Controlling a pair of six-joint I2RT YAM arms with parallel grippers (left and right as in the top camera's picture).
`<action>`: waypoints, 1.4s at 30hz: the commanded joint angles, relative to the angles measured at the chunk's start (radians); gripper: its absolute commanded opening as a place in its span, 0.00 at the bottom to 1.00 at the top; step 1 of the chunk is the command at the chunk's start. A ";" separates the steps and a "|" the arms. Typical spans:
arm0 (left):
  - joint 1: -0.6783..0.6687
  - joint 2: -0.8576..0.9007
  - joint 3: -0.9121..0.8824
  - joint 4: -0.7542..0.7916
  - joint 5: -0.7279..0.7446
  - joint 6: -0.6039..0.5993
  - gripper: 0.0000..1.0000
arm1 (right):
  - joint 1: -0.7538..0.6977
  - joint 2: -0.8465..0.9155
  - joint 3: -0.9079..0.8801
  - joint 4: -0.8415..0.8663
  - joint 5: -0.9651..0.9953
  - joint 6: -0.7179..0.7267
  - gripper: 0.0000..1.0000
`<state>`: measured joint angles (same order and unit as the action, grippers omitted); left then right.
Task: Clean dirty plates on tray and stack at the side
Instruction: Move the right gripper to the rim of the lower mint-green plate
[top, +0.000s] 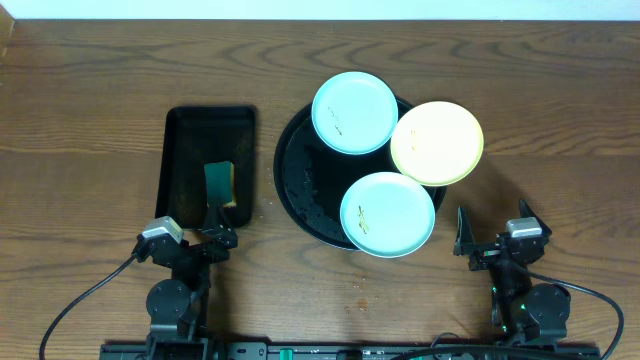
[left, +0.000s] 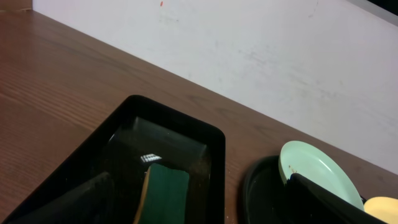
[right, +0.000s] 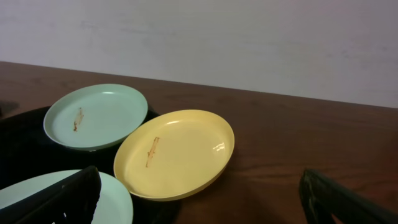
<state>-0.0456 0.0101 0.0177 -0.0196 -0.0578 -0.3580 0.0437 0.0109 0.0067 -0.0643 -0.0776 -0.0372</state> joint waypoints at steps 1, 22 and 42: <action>0.005 -0.009 -0.014 -0.046 -0.013 0.024 0.88 | -0.005 -0.002 -0.001 -0.005 0.002 -0.009 0.99; 0.005 -0.009 -0.014 -0.047 -0.013 0.024 0.88 | -0.005 -0.002 -0.001 -0.003 -0.009 -0.009 0.99; 0.005 -0.006 -0.014 -0.047 -0.013 0.024 0.88 | -0.005 0.658 0.754 -0.375 -0.116 0.057 0.99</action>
<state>-0.0456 0.0097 0.0231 -0.0273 -0.0582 -0.3523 0.0437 0.4706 0.5610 -0.3317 -0.1570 0.0071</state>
